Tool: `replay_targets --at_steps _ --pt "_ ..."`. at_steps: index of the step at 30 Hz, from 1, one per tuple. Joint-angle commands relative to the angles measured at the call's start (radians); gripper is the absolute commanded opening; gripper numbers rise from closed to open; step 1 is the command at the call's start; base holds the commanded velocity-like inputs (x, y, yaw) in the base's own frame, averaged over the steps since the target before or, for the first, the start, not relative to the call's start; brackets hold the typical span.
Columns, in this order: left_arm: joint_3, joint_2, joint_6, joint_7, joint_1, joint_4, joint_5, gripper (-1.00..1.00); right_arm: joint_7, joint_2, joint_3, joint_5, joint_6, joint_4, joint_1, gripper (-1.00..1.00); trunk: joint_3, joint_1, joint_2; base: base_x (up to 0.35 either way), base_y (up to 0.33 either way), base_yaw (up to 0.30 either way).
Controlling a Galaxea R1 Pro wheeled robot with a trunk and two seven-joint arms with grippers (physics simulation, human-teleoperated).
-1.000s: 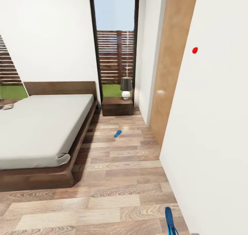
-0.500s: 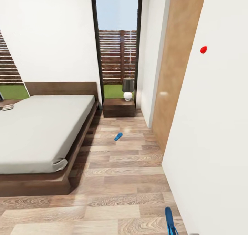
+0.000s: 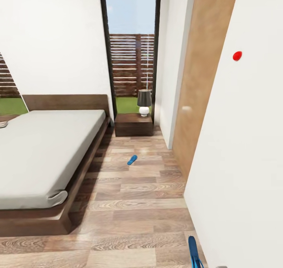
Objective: In the bedroom, move the book from the bed onto either nightstand, and place the two sandals side by side next to the bed.
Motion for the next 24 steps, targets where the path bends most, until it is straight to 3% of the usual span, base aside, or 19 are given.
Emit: replay_targets --at_steps 1,24 --pt "-0.005 0.001 -0.003 -0.001 -0.001 0.001 0.006 1.0 0.004 0.0 0.007 -0.007 -0.01 0.004 -0.002 -1.0 -0.001 0.001 0.0 0.301 -0.05 0.0" --pt "-0.004 0.0 -0.003 -0.001 -0.001 0.001 0.006 1.0 0.002 0.0 0.007 -0.007 -0.01 0.004 -0.002 -1.0 -0.001 0.001 0.0 0.324 -0.004 0.0"
